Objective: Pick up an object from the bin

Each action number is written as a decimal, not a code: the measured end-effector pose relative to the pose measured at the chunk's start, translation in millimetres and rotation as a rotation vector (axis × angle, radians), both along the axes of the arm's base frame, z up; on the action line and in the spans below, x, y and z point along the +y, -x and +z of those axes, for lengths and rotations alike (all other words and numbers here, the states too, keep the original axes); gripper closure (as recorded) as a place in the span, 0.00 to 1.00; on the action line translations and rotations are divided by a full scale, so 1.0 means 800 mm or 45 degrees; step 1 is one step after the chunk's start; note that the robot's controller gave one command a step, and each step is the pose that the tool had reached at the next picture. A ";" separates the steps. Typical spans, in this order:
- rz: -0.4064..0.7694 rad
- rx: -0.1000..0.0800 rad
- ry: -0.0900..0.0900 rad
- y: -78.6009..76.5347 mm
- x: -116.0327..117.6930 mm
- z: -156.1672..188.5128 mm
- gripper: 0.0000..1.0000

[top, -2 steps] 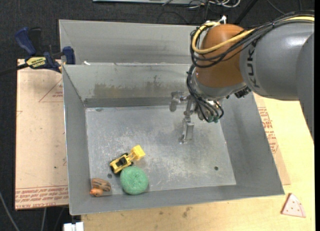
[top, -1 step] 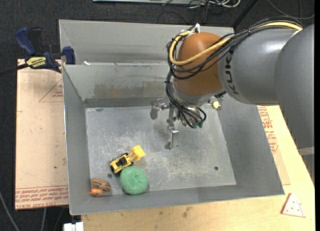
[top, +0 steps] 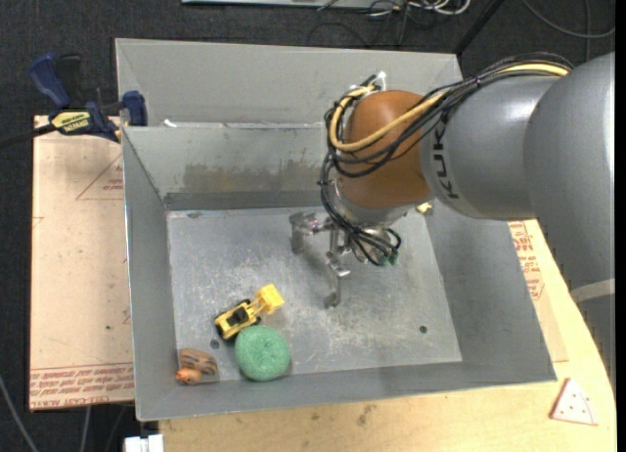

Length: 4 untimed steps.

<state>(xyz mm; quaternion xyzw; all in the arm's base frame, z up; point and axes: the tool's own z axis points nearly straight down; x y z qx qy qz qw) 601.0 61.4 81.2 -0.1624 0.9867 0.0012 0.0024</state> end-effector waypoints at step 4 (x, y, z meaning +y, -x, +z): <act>0.635 0.000 0.003 0.065 0.140 -0.013 1.00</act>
Offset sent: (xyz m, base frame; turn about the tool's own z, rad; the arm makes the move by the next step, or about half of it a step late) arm -0.0435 0.0921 0.0083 -0.3390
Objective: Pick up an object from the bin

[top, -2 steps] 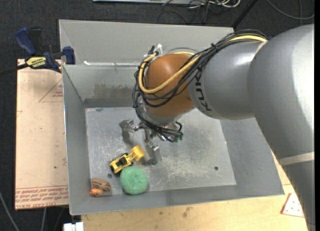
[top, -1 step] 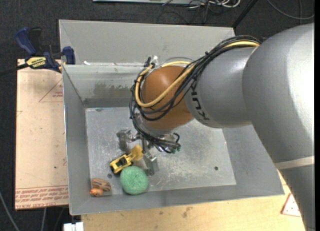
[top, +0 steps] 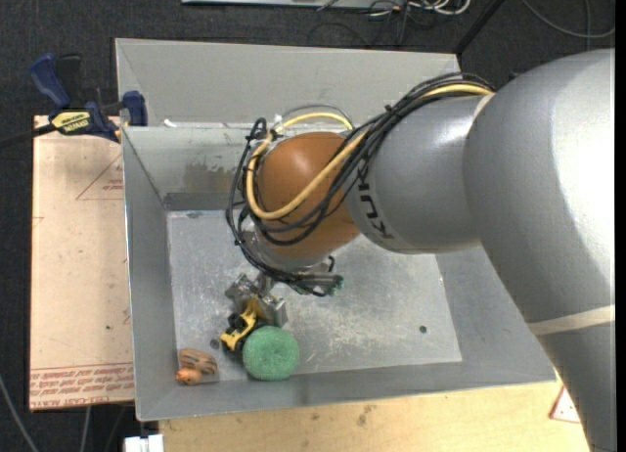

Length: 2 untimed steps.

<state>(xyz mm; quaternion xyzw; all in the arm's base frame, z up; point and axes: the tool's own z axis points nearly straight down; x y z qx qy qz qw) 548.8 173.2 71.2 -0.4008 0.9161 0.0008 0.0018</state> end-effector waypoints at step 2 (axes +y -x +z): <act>0.026 -0.012 -0.003 -0.028 0.032 0.243 1.00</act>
Offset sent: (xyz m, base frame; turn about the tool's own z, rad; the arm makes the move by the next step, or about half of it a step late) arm 0.0204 0.0241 0.1890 -0.0228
